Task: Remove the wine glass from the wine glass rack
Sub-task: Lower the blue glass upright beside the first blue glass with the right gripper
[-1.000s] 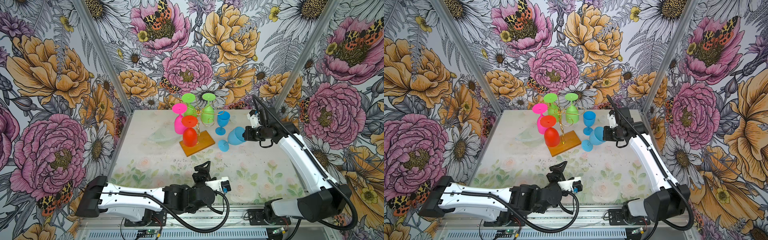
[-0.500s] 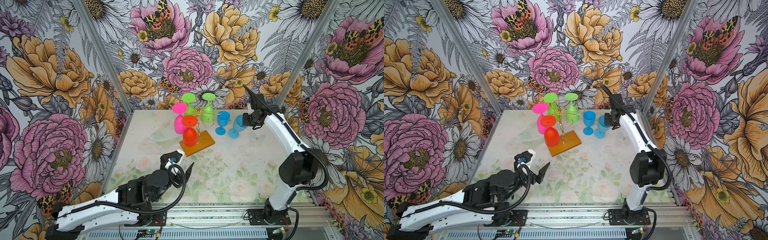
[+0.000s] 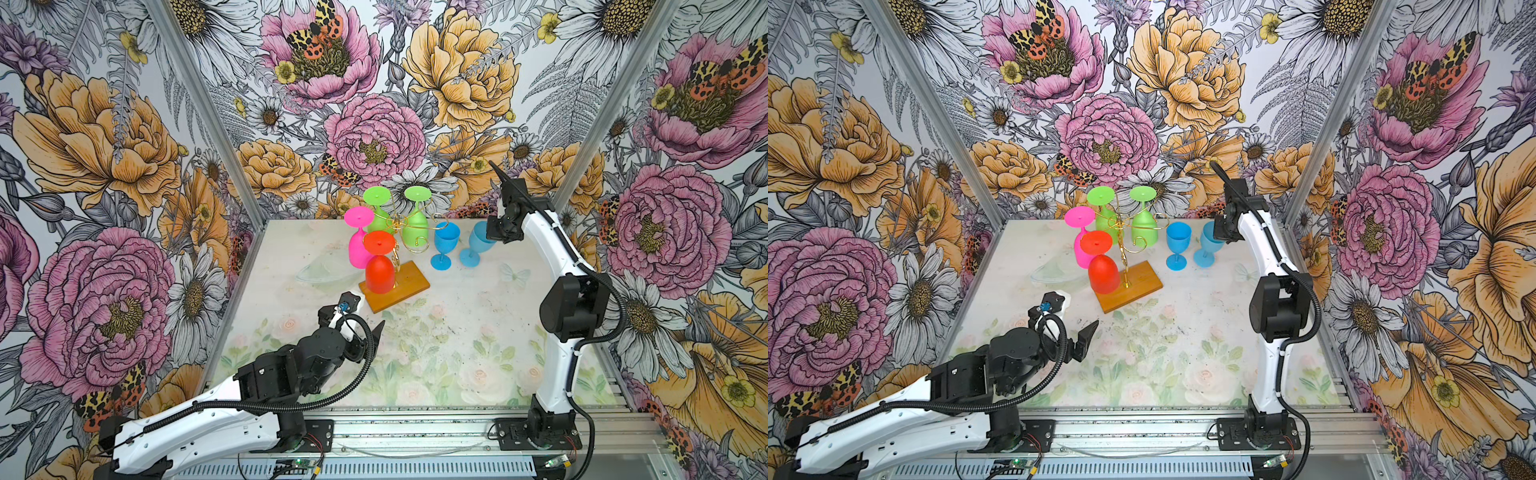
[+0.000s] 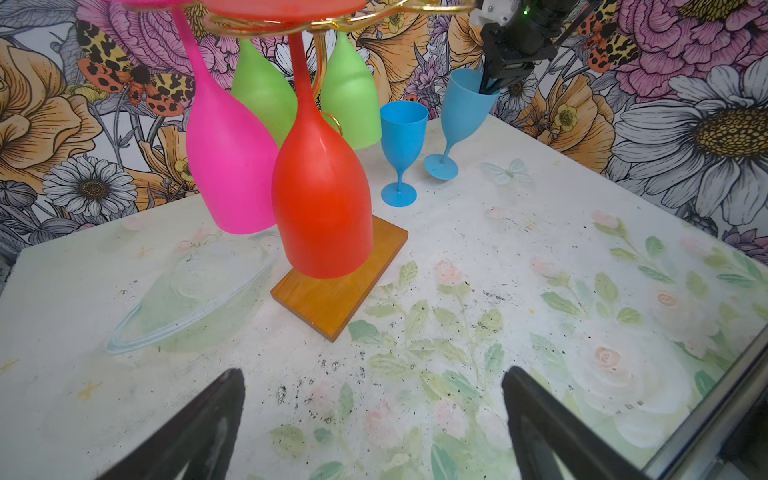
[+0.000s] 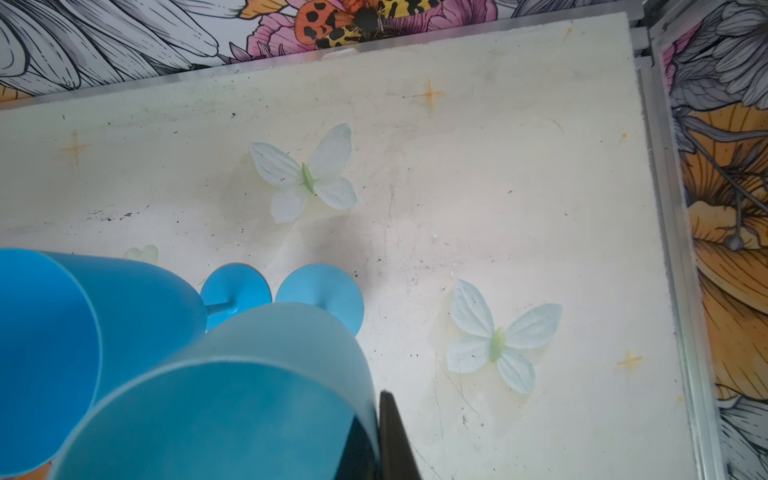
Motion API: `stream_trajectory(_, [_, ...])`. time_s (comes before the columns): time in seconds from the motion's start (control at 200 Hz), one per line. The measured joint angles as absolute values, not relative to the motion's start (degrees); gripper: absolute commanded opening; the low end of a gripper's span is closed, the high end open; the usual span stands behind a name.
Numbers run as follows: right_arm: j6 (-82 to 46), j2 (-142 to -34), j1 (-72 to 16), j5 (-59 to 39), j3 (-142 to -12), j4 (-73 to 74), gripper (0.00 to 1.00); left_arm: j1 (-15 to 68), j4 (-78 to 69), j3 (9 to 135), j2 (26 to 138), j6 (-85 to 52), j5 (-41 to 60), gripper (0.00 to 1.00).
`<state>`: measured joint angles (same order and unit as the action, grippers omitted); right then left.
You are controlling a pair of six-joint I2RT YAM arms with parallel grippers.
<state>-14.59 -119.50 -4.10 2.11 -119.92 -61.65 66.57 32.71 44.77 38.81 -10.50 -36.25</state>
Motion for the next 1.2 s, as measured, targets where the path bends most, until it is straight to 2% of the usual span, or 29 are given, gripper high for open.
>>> stream_trajectory(0.18, [-14.0, -123.4, -4.2, 1.7, -125.9, -64.2, 0.0, 66.6, 32.8, 46.9, 40.3, -10.3, -35.8, 0.99])
stream_trajectory(0.661, [-13.8, -128.1, -4.7, 1.7, -131.5, -67.5, 0.0, 66.5, 33.1, 47.7, 39.7, -10.3, -35.2, 0.99])
stream_trajectory(1.041, [-13.8, -130.2, -6.9, 3.5, -132.3, -68.6, 0.0, 66.5, 33.2, 47.7, 39.4, -10.4, -34.4, 0.99])
stream_trajectory(1.201, [-13.8, -130.3, -7.0, 4.3, -133.1, -68.7, 0.03, 66.5, 33.2, 47.7, 39.4, -10.6, -34.0, 0.99])
